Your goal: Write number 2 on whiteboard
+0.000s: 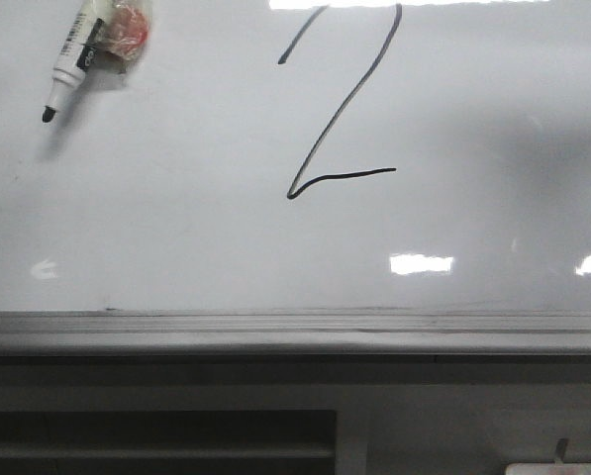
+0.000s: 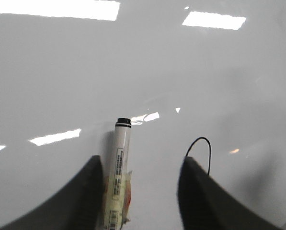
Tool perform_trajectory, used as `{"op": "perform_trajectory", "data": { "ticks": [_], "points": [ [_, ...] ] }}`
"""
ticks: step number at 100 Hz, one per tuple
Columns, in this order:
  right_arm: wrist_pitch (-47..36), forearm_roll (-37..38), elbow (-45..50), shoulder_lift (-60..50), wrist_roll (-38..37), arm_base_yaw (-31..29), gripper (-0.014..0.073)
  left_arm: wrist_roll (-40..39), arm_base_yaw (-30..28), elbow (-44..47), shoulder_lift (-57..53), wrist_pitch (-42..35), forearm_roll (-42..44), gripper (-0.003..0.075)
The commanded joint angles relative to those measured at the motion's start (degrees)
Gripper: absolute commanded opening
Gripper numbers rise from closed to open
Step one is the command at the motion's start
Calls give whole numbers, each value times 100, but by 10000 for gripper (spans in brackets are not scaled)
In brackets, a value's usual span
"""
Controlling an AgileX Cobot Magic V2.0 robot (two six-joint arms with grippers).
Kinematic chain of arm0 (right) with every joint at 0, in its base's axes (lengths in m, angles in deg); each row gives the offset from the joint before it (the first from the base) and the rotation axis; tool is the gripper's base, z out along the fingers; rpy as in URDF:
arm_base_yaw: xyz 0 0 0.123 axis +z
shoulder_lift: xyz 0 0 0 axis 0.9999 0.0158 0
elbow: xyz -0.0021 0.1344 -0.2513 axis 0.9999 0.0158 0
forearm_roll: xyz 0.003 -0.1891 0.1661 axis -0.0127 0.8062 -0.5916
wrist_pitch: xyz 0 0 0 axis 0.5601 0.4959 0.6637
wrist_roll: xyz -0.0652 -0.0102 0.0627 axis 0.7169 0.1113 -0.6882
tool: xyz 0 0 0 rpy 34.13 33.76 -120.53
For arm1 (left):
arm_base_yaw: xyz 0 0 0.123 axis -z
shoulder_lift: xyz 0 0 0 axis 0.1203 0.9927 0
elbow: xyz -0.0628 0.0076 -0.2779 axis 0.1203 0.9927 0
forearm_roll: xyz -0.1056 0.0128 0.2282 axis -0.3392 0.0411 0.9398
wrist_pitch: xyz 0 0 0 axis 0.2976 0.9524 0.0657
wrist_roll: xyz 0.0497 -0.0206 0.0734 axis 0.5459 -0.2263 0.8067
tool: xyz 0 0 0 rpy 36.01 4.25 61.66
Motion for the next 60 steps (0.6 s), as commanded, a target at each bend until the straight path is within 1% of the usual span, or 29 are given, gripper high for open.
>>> {"op": "perform_trajectory", "data": {
  "ticks": [1,2,3,4,11,19,26,41,49,60],
  "points": [
    [-596,-144,131,-358,86,-37,-69,-8,-3,-168,-201,118,212,51],
    [-629,-144,203,-399,133,-37,-69,-8,-3,-168,-220,192,240,31],
    [-693,-144,241,-483,156,-37,-69,-8,-3,-155,-256,226,308,-8],
    [-729,-144,319,-527,215,-37,-69,-8,-3,-157,-275,276,345,-24],
    [-1092,-144,735,-1044,510,-37,-69,6,21,-59,-505,350,724,-20],
    [-1543,-144,1235,-1767,582,-37,-69,6,25,172,-825,317,887,-20],
    [-1768,-144,1702,-2365,582,-37,-69,6,25,493,-1128,14,904,-20],
    [-1839,-155,2658,-3492,582,-37,-69,-5,25,1330,-1836,-1087,722,-20],
    [-1863,-155,3007,-3986,582,-37,-69,-5,25,1644,-2133,-1177,571,-20],
    [-1905,-155,3333,-4374,582,-37,-69,-31,25,1824,-2346,-1137,358,-20]
  ]
}}
